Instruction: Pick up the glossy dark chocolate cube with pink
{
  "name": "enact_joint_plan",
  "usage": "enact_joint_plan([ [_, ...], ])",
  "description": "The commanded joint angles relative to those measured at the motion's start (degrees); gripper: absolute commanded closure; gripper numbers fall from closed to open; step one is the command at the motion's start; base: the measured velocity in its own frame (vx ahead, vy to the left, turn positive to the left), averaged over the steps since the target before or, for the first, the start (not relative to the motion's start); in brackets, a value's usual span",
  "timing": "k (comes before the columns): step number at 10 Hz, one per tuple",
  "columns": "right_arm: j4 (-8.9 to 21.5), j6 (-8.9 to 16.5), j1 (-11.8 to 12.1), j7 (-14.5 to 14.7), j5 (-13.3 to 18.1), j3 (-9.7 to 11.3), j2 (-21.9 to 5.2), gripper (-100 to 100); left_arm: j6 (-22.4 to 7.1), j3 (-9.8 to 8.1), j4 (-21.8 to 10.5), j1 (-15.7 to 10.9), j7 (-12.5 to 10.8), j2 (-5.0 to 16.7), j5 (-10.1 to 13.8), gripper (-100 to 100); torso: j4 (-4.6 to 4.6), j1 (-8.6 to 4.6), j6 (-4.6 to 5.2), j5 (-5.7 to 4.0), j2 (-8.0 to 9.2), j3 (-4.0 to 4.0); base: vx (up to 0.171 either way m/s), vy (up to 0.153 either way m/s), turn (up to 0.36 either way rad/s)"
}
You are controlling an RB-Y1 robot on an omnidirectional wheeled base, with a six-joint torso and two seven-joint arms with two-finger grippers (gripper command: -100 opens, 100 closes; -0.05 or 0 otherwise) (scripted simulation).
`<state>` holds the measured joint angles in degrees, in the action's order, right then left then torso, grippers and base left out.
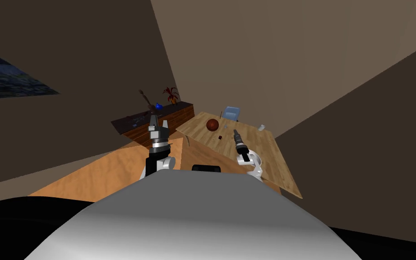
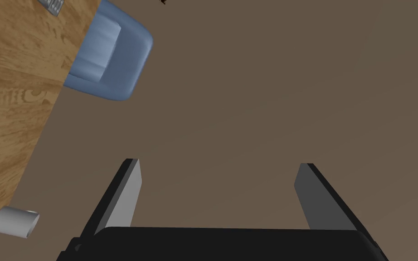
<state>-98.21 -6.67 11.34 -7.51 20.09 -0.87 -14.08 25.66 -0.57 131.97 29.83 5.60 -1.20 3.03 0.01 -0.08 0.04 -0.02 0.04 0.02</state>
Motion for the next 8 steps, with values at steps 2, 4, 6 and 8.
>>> enact_joint_plan([
  [2,2.94,1.77,-1.54,-0.94,2.47,0.16,-0.80,-100,0.00,0.00,0.00,-0.01,0.00,0.00,0.00,0,0.00,-0.01,-0.03,0.00,0.01,0.01,-0.025,-0.018,0.135],
  [4,5.64,3.07,-3.01,-1.53,4.75,0.31,-1.28,-100,0.00,0.00,0.00,-0.01,0.00,0.00,0.00,0,0.00,0.01,-0.03,0.00,-0.01,0.00,-0.018,-0.013,0.144],
  [6,8.41,4.40,-4.48,-2.04,7.05,0.52,-1.75,-100,0.00,0.00,0.00,-0.01,0.00,0.00,0.00,0,0.00,0.00,-0.03,0.00,-0.01,-0.01,-0.022,-0.017,0.143],
  [8,11.24,5.75,-5.96,-2.46,9.39,0.80,-2.21,-100,0.00,0.00,0.00,-0.01,0.00,0.00,0.00,0,0.00,-0.01,-0.03,0.00,-0.01,-0.01,-0.019,-0.016,0.154],
])
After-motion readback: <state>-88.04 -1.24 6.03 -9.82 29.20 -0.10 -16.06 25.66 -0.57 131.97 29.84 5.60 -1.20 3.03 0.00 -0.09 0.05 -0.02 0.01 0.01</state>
